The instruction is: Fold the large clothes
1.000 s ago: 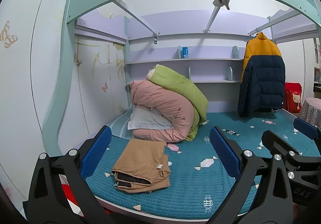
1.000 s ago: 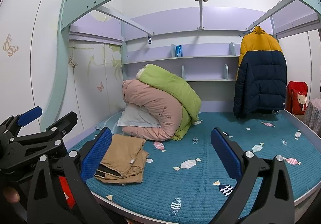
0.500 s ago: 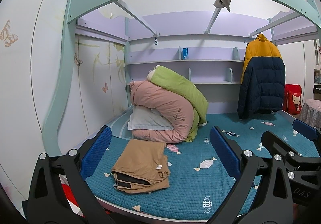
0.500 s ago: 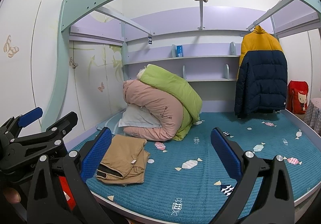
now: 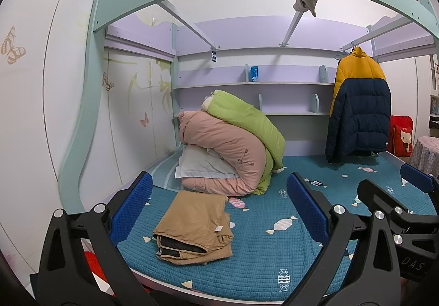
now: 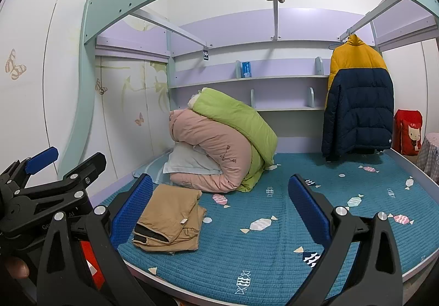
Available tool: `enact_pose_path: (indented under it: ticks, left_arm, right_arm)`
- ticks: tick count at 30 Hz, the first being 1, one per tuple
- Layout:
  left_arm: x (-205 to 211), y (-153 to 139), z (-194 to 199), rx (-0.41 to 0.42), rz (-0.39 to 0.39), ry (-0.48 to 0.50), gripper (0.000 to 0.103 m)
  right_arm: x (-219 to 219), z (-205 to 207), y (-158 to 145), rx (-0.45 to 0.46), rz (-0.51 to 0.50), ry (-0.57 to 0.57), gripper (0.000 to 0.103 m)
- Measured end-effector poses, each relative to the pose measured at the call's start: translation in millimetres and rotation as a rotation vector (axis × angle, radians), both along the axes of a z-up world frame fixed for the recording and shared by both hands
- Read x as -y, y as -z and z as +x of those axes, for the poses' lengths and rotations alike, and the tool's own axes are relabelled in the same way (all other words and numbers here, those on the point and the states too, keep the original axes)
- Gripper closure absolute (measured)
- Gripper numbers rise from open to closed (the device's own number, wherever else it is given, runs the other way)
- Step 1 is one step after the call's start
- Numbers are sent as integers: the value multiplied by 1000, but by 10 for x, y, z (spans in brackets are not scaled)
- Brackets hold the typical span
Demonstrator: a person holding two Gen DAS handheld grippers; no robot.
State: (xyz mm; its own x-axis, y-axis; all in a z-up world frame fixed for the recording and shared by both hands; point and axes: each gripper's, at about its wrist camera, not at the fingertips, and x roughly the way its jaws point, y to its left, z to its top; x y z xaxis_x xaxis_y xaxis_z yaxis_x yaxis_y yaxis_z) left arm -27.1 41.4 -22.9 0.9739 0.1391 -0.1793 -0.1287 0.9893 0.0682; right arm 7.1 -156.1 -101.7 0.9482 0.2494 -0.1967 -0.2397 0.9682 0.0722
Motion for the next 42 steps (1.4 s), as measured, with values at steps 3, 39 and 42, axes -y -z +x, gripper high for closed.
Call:
enact_pose_path:
  ticks: [3,39,42]
  left_arm:
    - [-6,0,7,0,0,1,5]
    - [141,-81,-163,42,1,-55,5]
    - [141,-82,-156,41,0,-55,5]
  right_arm:
    - [-21,-3,-7,2,0,0,7]
    - [-147,-81,-20,12,-7,18,7]
    - [-151,-82,-19,10,-6,18,7]
